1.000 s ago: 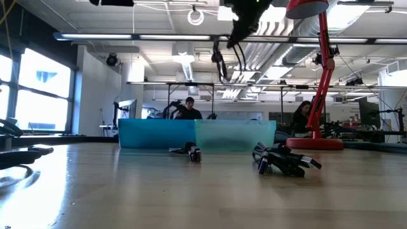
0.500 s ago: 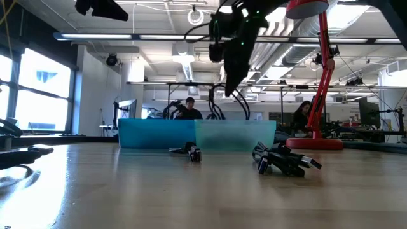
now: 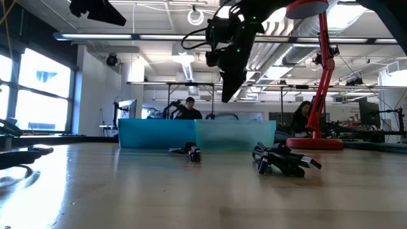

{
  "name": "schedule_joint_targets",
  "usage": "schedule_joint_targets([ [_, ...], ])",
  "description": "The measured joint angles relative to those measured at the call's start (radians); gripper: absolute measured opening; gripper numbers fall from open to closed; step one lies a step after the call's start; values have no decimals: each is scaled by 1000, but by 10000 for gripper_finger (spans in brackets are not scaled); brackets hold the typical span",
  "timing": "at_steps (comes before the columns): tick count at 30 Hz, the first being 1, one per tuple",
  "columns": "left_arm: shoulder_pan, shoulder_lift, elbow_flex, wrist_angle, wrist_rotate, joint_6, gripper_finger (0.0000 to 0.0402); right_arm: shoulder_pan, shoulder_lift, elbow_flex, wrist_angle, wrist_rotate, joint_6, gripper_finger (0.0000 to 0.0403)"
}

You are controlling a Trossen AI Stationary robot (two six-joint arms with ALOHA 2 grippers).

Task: Pick & Place USB Port
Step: Put the black USB cable into the blue bin

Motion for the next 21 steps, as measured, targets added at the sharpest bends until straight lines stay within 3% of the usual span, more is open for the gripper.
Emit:
schedule_joint_targets([
  [4, 0, 0, 0, -40, 42, -8, 140, 2, -23, 0, -3, 101, -2, 204],
  [7, 0, 1, 14, -136, 188, -90, 140, 7, -62, 0, -3, 157, -14, 232],
  [12, 0, 0, 29, -218, 445, -193, 140, 10, -144, 0, -4, 138, -36, 248],
  [17, -1, 9, 29, -217, 660, -324, 140, 9, -248, 0, -15, -41, 21, 249],
  [21, -1, 20, 29, -229, 701, -422, 140, 10, -315, 0, -40, -297, 174, 249],
])
